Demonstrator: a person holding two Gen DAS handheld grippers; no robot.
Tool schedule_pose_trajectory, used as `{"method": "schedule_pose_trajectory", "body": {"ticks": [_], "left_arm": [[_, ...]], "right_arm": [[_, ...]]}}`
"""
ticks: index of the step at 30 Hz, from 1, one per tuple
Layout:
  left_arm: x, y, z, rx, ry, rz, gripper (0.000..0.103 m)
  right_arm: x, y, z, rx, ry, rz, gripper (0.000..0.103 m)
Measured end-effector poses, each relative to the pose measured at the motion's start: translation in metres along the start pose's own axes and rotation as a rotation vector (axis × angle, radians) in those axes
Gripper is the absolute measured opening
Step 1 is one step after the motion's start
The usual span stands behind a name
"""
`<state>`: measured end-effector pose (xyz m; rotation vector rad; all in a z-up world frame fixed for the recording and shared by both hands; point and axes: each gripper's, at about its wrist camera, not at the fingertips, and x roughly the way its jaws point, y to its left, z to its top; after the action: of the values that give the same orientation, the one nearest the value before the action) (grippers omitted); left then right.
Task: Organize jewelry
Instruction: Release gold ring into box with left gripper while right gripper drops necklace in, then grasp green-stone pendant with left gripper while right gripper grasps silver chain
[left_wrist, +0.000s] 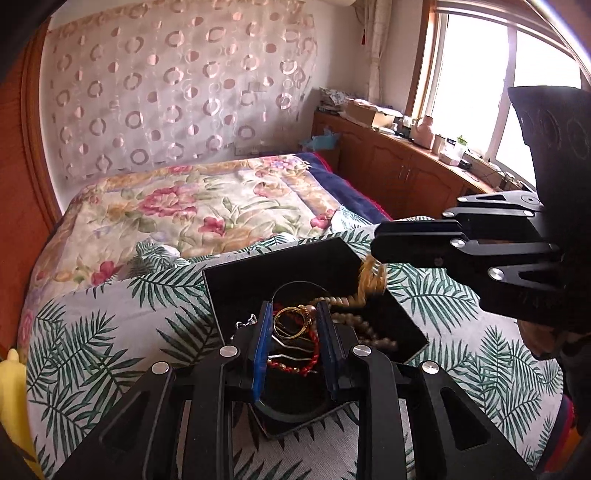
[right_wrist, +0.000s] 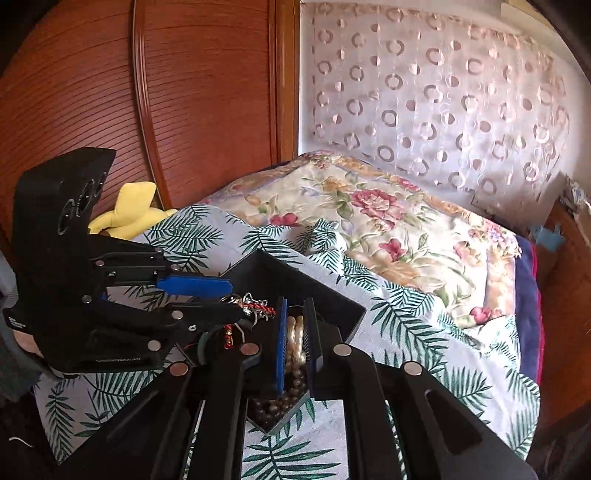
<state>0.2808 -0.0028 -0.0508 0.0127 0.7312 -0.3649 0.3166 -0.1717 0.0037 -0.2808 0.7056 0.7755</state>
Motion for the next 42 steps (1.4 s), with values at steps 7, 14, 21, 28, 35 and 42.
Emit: {"method": "schedule_pose_trajectory", "body": {"ticks": [7,14,21,28,35,42], "left_arm": [[0.0,0.002,0.002,-0.008,-0.007,0.01,0.023],[-0.014,0.003,-0.001,-0.035,-0.042,0.013,0.052],[-0.038,-0.004,-0.02,-0.053,-0.057,0.011,0.058],[-0.057,-0.026,-0.073,-0.059,-0.006,-0.039,0.055],[-0.056,-0.044,-0.111,-0.057,0.068,-0.088,0.028],[-0.043,-0.064,-0.11,-0.026,0.107,-0.127,0.025]], "right_arm": [[-0.01,-0.002,-0.005,0.028,-0.024,0.005,0.016],[-0.038,0.002,-0.024,0.072,-0.055,-0.005,0.016],[-0.067,0.02,-0.065,0.096,-0.058,-0.031,0.016],[-0.086,0.043,-0.123,0.15,-0.043,-0.059,0.034],[-0.085,0.064,-0.172,0.213,0.016,-0.05,0.045],[-0.081,0.074,-0.192,0.211,0.05,-0.051,0.049]]}}
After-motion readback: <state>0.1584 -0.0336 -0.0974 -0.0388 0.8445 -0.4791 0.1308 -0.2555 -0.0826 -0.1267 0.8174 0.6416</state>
